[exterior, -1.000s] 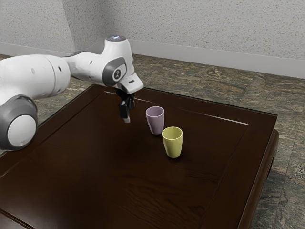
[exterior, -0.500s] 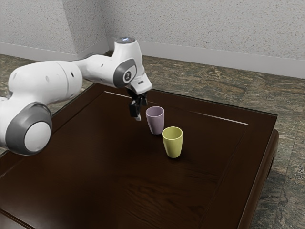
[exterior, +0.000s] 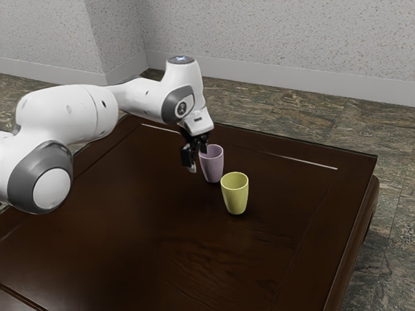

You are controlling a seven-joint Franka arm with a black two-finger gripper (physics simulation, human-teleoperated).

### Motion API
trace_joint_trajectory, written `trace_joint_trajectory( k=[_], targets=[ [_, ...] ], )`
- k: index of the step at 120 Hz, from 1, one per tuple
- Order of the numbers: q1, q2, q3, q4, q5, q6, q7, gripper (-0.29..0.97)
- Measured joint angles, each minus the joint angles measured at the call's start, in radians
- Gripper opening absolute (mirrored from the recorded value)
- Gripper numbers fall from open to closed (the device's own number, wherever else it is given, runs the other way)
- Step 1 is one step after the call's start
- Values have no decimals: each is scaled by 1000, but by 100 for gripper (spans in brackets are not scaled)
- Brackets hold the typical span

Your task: Place the left cup onto the right cup

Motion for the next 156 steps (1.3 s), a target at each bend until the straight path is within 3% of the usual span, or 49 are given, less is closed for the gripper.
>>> trace_joint_trajectory(
  k=[52, 102, 123, 156],
  targets=[
    [-5, 59, -1, 60, -1, 42, 38, 67],
    [5, 85, 4, 76, -13, 61, 69, 5],
    [-1, 79, 6, 86, -11, 61, 81, -5],
    [-5, 81, 6, 85, -10, 64, 93, -10]
  ],
)
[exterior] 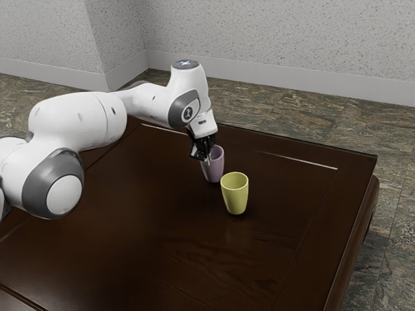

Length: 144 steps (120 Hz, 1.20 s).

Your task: Place the left cup onto the right cup

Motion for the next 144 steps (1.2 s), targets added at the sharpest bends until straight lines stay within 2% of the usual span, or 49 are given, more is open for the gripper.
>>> trace_joint_trajectory(
  k=[22, 78, 123, 144],
  targets=[
    [-1, -17, 1, -6, 5, -1, 5, -10],
    [-17, -183, 4, -78, 31, -43, 10, -11],
    [-59, -294, 6, -110, 60, -137, -1, -11],
    [-75, -310, 7, -120, 58, -195, -21, -11]
  ],
)
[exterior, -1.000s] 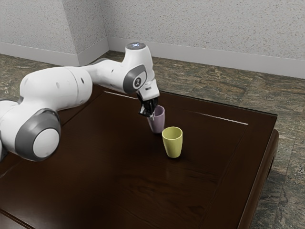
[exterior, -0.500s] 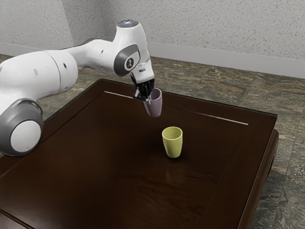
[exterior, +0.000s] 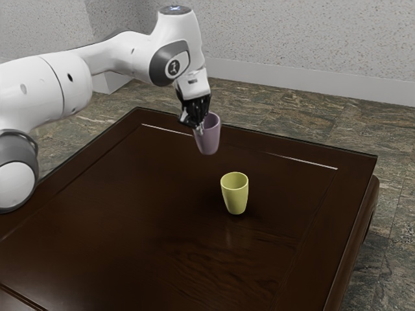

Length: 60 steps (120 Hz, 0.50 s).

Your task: Place the left cup onto the right cup

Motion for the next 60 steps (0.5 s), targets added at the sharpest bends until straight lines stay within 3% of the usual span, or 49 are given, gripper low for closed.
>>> trace_joint_trajectory(
  k=[60],
  targets=[
    [-78, 13, 6, 9, 5, -16, -45, -11]
  ],
)
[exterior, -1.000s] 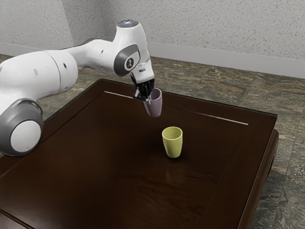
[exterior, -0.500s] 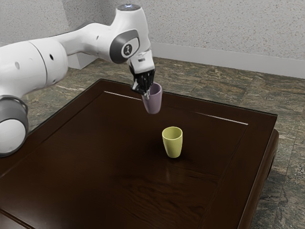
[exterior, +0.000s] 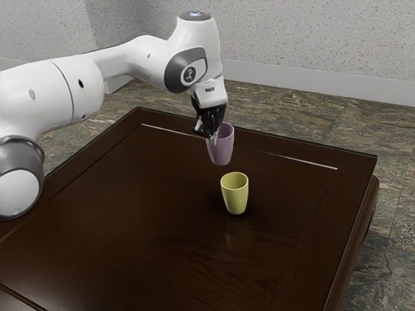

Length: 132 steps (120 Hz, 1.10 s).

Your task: Place the left cup onto the right cup

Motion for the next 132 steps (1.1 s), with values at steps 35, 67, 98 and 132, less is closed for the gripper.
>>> trace_joint_trajectory(
  k=[35, 67, 98, 132],
  targets=[
    [-40, 6, 8, -6, 1, 43, -13, -11],
    [-43, 11, 8, -47, 1, 89, -22, -11],
    [-49, -4, 8, -68, 2, 94, -34, -11],
    [-76, -31, 8, -81, 2, 93, -46, -11]
  ],
)
